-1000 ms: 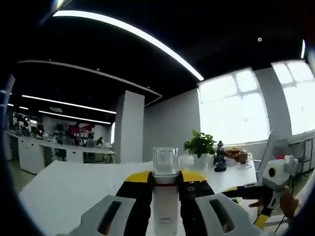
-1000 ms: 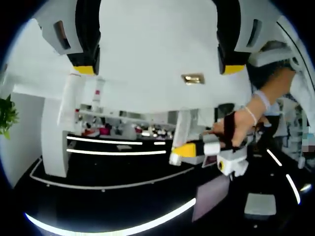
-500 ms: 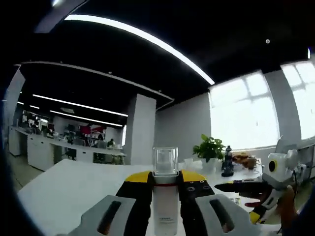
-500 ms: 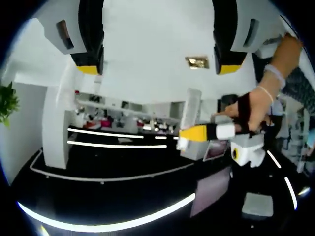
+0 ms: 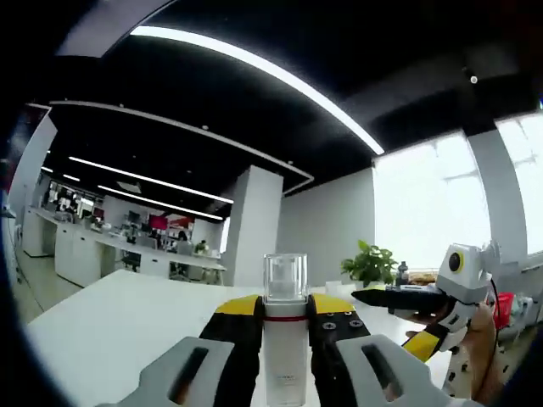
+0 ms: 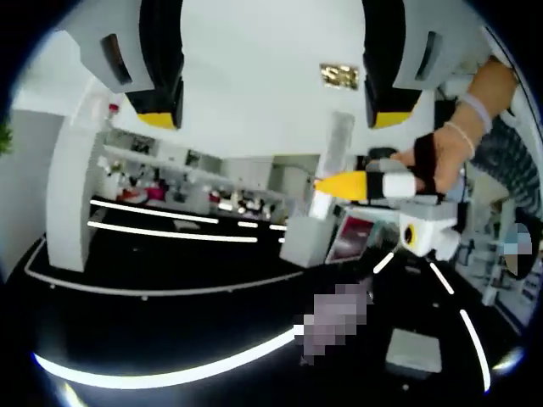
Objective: Arrange the skincare products in the storage area until every visible bottle or jar stands upright without overlapping.
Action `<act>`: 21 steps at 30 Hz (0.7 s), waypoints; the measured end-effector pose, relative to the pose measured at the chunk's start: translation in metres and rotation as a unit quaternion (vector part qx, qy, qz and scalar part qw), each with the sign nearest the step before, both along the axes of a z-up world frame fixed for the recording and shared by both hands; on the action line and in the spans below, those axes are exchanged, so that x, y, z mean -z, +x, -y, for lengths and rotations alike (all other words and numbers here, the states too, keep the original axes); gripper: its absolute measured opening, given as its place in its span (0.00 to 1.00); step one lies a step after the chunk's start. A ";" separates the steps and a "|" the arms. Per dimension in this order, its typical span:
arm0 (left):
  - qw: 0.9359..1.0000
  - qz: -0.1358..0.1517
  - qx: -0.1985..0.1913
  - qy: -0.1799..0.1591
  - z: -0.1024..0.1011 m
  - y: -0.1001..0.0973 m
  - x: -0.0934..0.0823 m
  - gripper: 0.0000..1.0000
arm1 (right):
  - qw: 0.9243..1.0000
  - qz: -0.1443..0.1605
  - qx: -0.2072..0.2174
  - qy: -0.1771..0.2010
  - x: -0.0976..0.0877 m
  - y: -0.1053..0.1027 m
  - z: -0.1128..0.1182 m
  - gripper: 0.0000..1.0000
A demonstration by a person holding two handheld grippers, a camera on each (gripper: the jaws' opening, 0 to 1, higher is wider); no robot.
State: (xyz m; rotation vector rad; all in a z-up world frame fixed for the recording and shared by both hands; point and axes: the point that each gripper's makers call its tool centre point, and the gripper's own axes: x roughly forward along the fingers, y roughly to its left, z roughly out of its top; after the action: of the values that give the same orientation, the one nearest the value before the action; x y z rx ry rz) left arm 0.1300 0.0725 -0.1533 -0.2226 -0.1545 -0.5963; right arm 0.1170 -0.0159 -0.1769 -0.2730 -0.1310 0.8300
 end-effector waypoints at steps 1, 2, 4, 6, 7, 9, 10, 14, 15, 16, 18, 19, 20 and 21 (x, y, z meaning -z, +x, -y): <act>1.000 0.002 -0.007 -0.005 -0.003 -0.001 0.000 0.20 | 1.000 -0.003 0.008 0.009 -0.002 0.003 0.001 0.86; 1.000 -0.002 -0.010 -0.010 -0.005 -0.001 0.001 0.20 | 1.000 -0.006 0.016 0.018 -0.004 0.007 0.002 0.86; 1.000 -0.002 -0.011 -0.008 -0.005 -0.002 0.001 0.20 | 1.000 -0.008 0.015 -0.011 0.015 0.003 -0.007 0.85; 1.000 -0.005 -0.020 0.009 -0.003 -0.009 0.005 0.20 | 0.999 -0.024 -0.023 0.017 0.019 -0.006 -0.021 0.83; 1.000 -0.002 -0.022 0.008 -0.002 -0.011 0.004 0.20 | 0.997 -0.032 -0.059 0.034 0.021 -0.017 -0.033 0.82; 1.000 0.001 -0.024 0.005 -0.001 -0.013 0.003 0.20 | 0.996 -0.036 -0.069 0.047 0.020 -0.020 -0.041 0.80; 1.000 0.002 -0.022 0.003 -0.001 -0.014 0.003 0.20 | 0.996 -0.034 -0.070 0.043 0.023 -0.020 -0.046 0.78; 1.000 0.011 -0.018 0.004 0.005 -0.019 0.002 0.20 | 0.997 -0.019 -0.073 0.029 0.034 -0.019 -0.062 0.73; 1.000 0.011 -0.018 0.006 0.007 -0.019 0.003 0.20 | 0.997 -0.019 -0.066 0.030 0.036 -0.016 -0.064 0.71; 1.000 0.015 -0.020 0.008 0.008 -0.020 0.003 0.20 | 0.997 -0.019 -0.062 0.032 0.037 -0.013 -0.065 0.68; 1.000 0.015 -0.021 0.012 0.010 -0.020 0.005 0.20 | 0.997 -0.019 -0.059 0.054 0.035 -0.009 -0.066 0.64; 1.000 0.015 -0.021 0.013 0.010 -0.020 0.005 0.20 | 0.993 -0.029 -0.060 0.102 0.027 -0.007 -0.066 0.60; 1.000 0.014 -0.021 0.015 0.011 -0.020 0.006 0.20 | 0.991 -0.033 -0.061 0.117 0.024 -0.007 -0.066 0.57; 1.000 0.014 -0.020 0.014 0.011 -0.020 0.006 0.20 | 0.989 -0.036 -0.065 0.128 0.022 -0.008 -0.066 0.53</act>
State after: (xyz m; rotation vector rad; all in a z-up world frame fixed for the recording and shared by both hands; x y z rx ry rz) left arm 0.1098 0.0610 -0.1593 -0.1832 -0.1764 -0.5620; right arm 0.1093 0.0500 -0.1989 0.0064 -0.1875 0.9402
